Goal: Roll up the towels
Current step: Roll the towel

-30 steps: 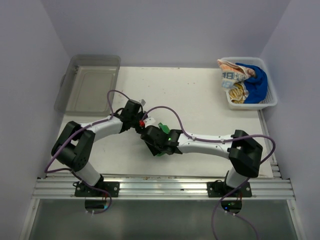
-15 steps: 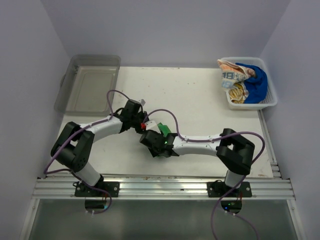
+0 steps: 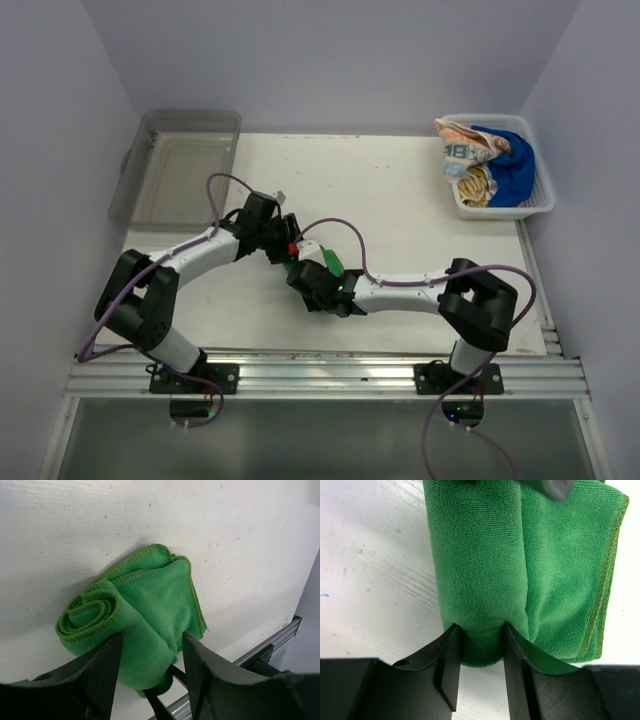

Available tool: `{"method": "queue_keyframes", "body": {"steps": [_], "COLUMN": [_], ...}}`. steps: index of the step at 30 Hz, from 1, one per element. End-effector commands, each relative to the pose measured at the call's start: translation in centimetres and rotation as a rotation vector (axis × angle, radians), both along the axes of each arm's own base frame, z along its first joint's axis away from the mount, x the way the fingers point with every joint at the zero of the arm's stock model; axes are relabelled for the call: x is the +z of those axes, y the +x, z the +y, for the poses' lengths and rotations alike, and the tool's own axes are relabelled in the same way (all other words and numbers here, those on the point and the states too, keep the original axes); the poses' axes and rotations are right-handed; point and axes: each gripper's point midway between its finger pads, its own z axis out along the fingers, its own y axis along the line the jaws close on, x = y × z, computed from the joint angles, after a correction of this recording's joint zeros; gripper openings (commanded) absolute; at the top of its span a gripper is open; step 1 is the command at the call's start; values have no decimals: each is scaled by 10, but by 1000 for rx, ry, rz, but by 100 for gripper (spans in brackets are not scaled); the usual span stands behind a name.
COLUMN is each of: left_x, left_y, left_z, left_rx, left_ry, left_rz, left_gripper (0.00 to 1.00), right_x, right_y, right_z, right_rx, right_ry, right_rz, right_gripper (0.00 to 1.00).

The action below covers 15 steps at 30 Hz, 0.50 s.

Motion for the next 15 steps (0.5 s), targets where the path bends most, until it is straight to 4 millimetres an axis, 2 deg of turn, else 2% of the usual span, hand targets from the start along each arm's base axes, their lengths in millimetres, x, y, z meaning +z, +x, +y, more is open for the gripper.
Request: {"method": "queue_keyframes", "body": {"steps": [1,5,9,11,12,15], "left_x": [34,47,59,59,61,55], "left_y": [16,25,27,26,25,14], "left_z": [12,24,34,39,40,39], "left_rx": [13,38,55,59,58,34], "left_ry": [5,-7,-14,-7,-4,-20], "left_rz": [-83,-108,-136,-135,-140,-127], "left_gripper": [58,70,73,73,78,77], "right_x": [-25,-9,-1,2,5,4], "right_y": [-17,-20,-20,-16,-17,-20], "right_z": [-12,-1,3,3,6,7], "right_rx": [-5,41,59,46,55,57], "right_ry": [38,178,295,357,412,476], "right_rz": [148,214,272,292,317,367], "right_gripper": [0,0,0,0,0,0]}}
